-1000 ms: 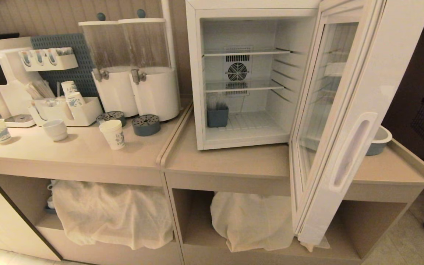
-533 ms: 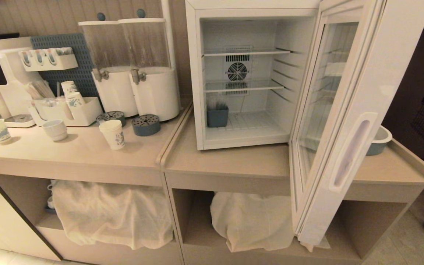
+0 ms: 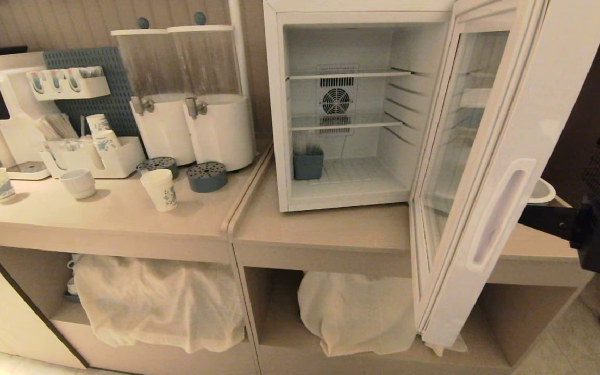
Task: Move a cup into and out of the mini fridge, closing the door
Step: Close the freezer door
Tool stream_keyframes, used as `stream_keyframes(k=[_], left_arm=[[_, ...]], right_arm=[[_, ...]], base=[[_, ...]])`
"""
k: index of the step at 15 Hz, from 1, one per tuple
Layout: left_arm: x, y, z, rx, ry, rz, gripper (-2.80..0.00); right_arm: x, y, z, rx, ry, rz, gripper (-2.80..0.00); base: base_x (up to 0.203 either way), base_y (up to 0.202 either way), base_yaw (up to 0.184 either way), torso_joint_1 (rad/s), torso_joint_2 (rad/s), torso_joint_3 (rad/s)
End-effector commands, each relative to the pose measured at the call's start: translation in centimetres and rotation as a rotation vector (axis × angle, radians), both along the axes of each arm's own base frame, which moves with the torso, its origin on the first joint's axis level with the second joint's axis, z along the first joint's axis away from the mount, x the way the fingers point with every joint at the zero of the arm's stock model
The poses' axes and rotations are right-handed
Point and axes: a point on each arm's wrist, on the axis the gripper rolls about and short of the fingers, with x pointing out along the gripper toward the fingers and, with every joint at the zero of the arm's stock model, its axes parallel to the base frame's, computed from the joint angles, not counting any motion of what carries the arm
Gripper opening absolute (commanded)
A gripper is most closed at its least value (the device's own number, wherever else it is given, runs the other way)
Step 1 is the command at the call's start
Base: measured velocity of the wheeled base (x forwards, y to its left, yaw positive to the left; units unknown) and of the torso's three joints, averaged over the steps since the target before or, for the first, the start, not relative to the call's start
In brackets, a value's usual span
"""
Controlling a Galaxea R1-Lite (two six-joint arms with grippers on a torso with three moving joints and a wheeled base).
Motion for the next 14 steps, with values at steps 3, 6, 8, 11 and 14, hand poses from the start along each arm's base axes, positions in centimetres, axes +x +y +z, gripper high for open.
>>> stream_keyframes(k=[3, 6, 8, 11, 14], left_arm=[[0.1, 0.0, -0.5, -0.002, 0.016, 0.0, 0.0], [0.1, 0.0, -0.5, -0.003, 0.016, 0.0, 0.0], [0.1, 0.0, -0.5, -0.003, 0.016, 0.0, 0.0], [0.1, 0.0, -0.5, -0.005, 0.016, 0.001, 0.0], [0.1, 0.0, -0.5, -0.005, 0.016, 0.001, 0.0]], right_arm=[[2.2, 1.2, 0.1, 0.005, 0.025, -0.027, -2.8], [4.2, 3.6, 1.0, 0.013, 0.042, -0.153, -2.8], [6.2, 5.2, 1.7, 0.017, 0.038, -0.266, -2.8], [7.6, 7.8, 2.1, 0.007, 0.028, -0.328, -2.8], [9.0, 12.1, 0.9, -0.03, 0.047, -0.28, -2.8]], base=[[0.0, 0.0, 0.0, 0.0, 0.0, 0.0], [0.0, 0.0, 0.0, 0.0, 0.0, 0.0], [0.0, 0.0, 0.0, 0.0, 0.0, 0.0], [0.0, 0.0, 0.0, 0.0, 0.0, 0.0], [0.0, 0.0, 0.0, 0.0, 0.0, 0.0]])
